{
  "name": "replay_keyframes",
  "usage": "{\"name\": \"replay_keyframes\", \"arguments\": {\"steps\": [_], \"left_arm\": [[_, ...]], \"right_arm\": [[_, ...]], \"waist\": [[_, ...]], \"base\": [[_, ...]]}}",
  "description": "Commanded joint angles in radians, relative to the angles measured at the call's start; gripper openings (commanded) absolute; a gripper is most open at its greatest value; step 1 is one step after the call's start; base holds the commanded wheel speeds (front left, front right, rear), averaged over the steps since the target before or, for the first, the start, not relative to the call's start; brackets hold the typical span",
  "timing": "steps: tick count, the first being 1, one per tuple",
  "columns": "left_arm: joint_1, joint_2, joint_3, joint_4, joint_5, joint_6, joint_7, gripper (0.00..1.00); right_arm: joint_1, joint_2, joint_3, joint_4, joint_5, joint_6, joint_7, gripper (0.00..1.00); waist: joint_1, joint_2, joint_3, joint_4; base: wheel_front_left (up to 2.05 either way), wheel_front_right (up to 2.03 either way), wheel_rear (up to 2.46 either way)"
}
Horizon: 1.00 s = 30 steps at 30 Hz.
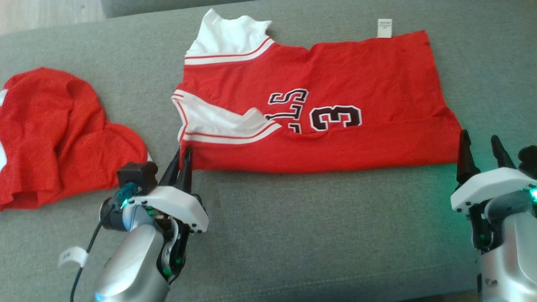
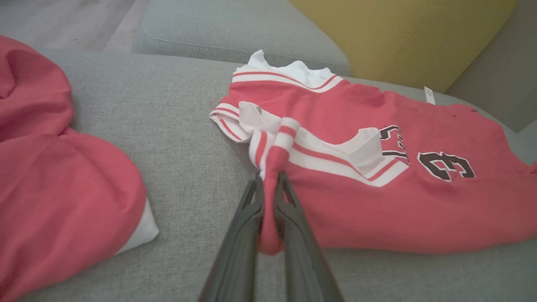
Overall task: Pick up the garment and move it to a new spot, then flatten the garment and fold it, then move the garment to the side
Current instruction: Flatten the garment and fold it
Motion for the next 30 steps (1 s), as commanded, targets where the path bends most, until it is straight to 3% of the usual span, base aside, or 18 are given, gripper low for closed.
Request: {"name": "replay_keyframes", "arguments": {"steps": [1,26,28,30], "left_arm": [[-0.041,0.027,0.025,-0.049,0.008,0.005,-0.006,0.0],[-0.013,0.063,-0.001,-0.164,0.011,0.032,0.038,0.0],[-0.013,0.065,-0.001,-0.165,0.011,0.034,0.04,0.0],[-0.015,0.071,-0.002,-0.164,0.012,0.036,0.043,0.0]], "right_arm": [[-0.042,0.006,0.012,-0.011,-0.008,0.002,0.007,1.0],[-0.156,0.012,-0.074,0.222,-0.023,0.002,0.072,1.0],[-0.165,0.006,-0.043,0.24,-0.009,0.002,0.088,0.05],[-0.172,-0.006,-0.019,0.247,0.004,0.002,0.09,0.0]], "waist": [[0.0,0.0,0.008,0.011],[0.0,0.0,0.03,0.031],[0.0,0.0,0.032,0.032],[0.0,0.0,0.034,0.032]], "base": [[0.0,0.0,0.0],[0.0,0.0,0.0],[0.0,0.0,0.0],[0.0,0.0,0.0]]}}
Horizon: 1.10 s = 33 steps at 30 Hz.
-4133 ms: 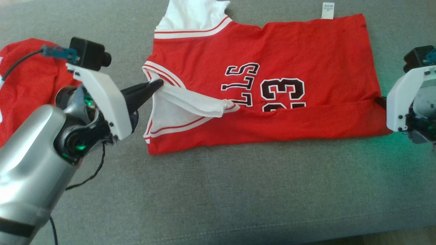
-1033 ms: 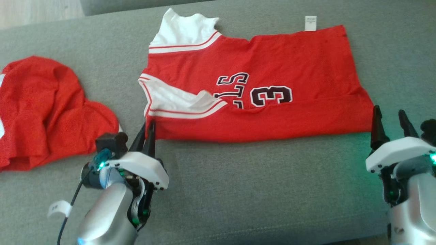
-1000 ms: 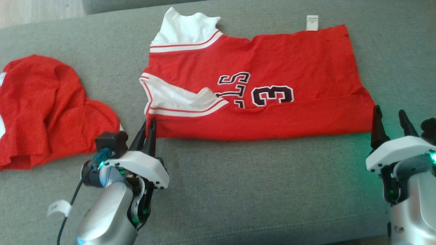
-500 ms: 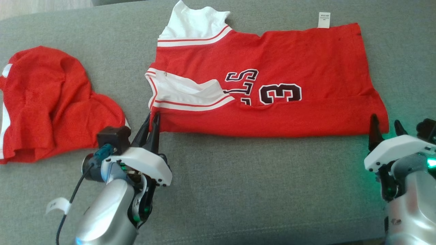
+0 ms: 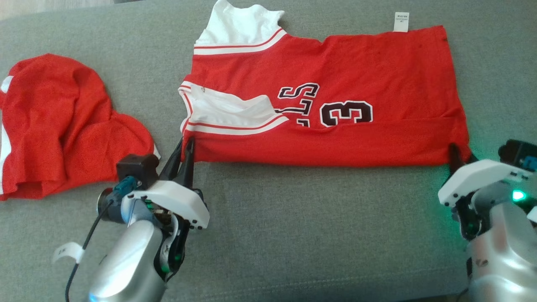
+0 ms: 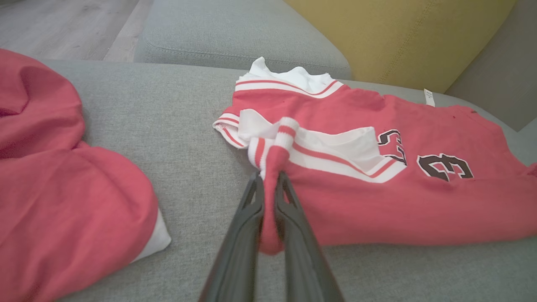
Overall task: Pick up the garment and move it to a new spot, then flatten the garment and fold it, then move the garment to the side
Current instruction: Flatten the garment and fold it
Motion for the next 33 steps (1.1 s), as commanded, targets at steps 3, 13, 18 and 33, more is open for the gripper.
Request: {"name": "replay_keyframes", "arguments": {"steps": [3,13,18,33], "left_arm": [[-0.022,0.036,0.032,-0.026,0.008,0.003,-0.001,0.0],[0.011,0.057,0.025,0.008,-0.003,0.003,0.015,0.0],[0.055,0.049,0.03,0.009,-0.051,-0.01,0.042,0.0],[0.18,0.09,0.001,-0.057,-0.086,0.0,0.135,0.0]], "right_arm": [[-0.042,-0.03,0.036,-0.027,0.022,0.002,-0.01,0.0],[0.003,-0.101,0.106,-0.066,0.082,0.002,0.053,0.0],[0.058,-0.151,0.145,-0.118,0.128,0.002,0.15,0.0],[0.275,-0.209,0.157,-0.364,0.239,0.002,0.439,0.0]], "waist": [[0.0,0.0,-0.008,-0.001],[0.0,0.0,-0.089,-0.013],[0.0,0.0,-0.14,-0.017],[0.0,0.0,-0.213,-0.025]], "base": [[0.0,0.0,0.0],[0.0,0.0,0.0],[0.0,0.0,0.0],[0.0,0.0,0.0]]}}
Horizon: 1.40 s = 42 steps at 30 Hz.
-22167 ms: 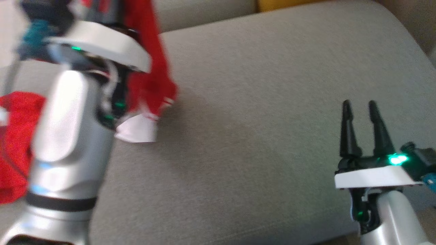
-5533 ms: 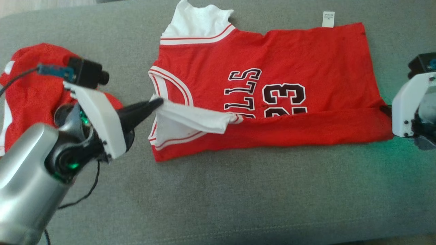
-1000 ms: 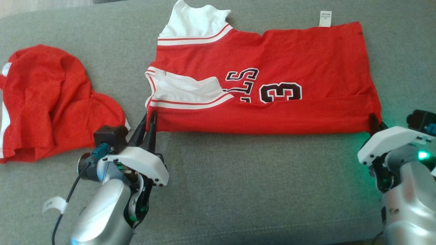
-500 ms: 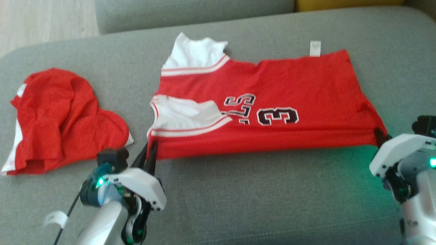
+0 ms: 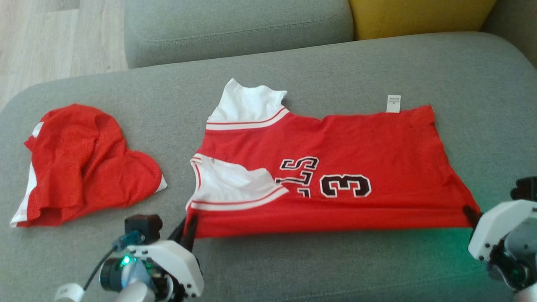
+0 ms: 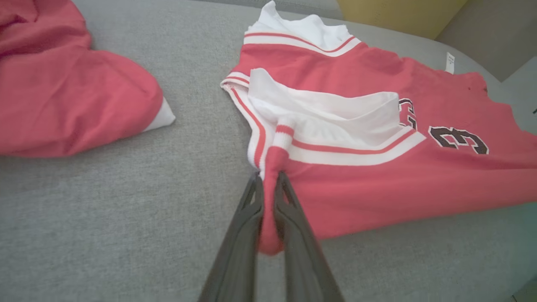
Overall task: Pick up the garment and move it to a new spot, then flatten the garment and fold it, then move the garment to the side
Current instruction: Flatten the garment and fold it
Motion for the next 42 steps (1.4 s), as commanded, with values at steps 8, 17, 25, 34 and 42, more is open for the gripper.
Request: {"name": "replay_keyframes", "arguments": {"steps": [8,17,25,34,42], "left_arm": [[0.005,0.037,0.015,-0.084,-0.008,0.017,0.041,0.0],[-0.024,0.04,0.081,-0.136,-0.008,0.076,-0.024,1.0],[-0.132,0.022,0.155,-0.172,0.006,0.056,-0.186,1.0],[-0.389,0.083,0.096,-0.063,0.061,-0.046,-0.076,1.0],[-0.634,0.139,0.053,0.11,0.07,-0.184,0.069,1.0]], "right_arm": [[0.034,-0.005,-0.021,-0.138,-0.001,0.002,0.016,0.63],[0.009,0.031,-0.011,-0.231,0.024,0.002,-0.141,1.0],[-0.075,0.079,0.037,-0.259,-0.008,0.002,-0.408,1.0],[-0.216,0.12,0.125,-0.228,-0.07,0.002,-0.567,1.0],[-0.332,0.141,0.215,-0.172,-0.097,0.002,-0.592,1.0]], "waist": [[0.0,-0.0001,0.004,-0.013],[0.0,-0.0001,0.012,-0.026],[0.0,-0.0001,0.083,-0.056],[0.0,-0.0001,0.219,-0.122],[0.0,-0.0001,0.313,-0.189]], "base": [[0.0,0.0,0.0],[0.0,0.0,0.0],[0.0,0.0,0.0],[0.0,0.0,0.0],[0.0,0.0,0.0]]}}
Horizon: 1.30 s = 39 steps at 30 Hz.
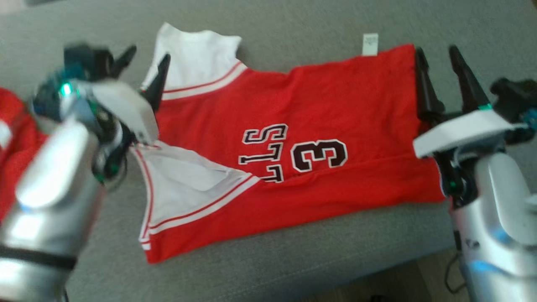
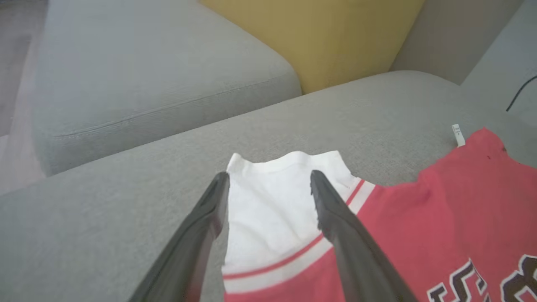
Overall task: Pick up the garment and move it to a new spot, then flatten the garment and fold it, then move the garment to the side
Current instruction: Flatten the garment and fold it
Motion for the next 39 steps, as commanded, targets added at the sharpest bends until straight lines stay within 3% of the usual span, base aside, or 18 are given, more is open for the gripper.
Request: {"name": "replay_keyframes", "arguments": {"steps": [1,5,13,19,29,30,31,39], "left_arm": [[-0.086,0.04,0.035,-0.007,-0.011,-0.019,0.022,1.0],[-0.233,0.069,0.005,0.085,-0.042,-0.073,0.121,1.0],[-0.419,0.131,-0.15,0.25,-0.033,-0.086,0.231,1.0],[-0.475,0.172,-0.252,0.349,-0.015,-0.086,0.204,1.0],[-0.5,0.139,-0.329,0.461,-0.062,-0.087,0.16,1.0],[-0.5,0.136,-0.342,0.456,-0.075,-0.087,0.16,0.38],[-0.499,0.133,-0.361,0.441,-0.088,-0.087,0.153,0.0],[-0.53,0.148,-0.44,0.354,-0.194,-0.087,0.039,0.0]], "right_arm": [[-0.045,0.012,0.028,-0.025,-0.007,0.002,-0.013,1.0],[-0.109,0.026,0.072,-0.001,-0.009,0.002,-0.03,1.0],[-0.171,0.045,0.128,0.039,0.0,0.002,-0.074,1.0],[-0.187,0.049,0.142,0.064,0.008,0.002,-0.097,1.0],[-0.19,0.052,0.144,0.087,0.008,0.002,-0.104,1.0],[-0.192,0.052,0.143,0.089,0.008,0.002,-0.102,1.0],[-0.195,0.052,0.141,0.09,0.007,0.002,-0.101,1.0],[-0.209,0.033,0.078,0.096,-0.01,0.002,-0.082,1.0]], "waist": [[-0.0002,0.0,0.048,-0.044],[-0.0002,0.0,0.099,-0.083],[-0.0002,0.0,0.159,-0.144],[-0.0002,0.0,0.168,-0.172],[-0.0002,0.0,0.169,-0.178],[-0.0002,0.0,0.171,-0.177],[-0.0002,0.0,0.173,-0.175],[-0.0002,0.0,0.166,-0.113]], "base": [[0.0,0.0,0.0],[0.0,0.0,0.0],[0.0,0.0,0.0],[0.0,0.0,0.0],[0.0,0.0,0.0],[0.0,0.0,0.0],[0.0,0.0,0.0],[0.0,0.0,0.0]]}}
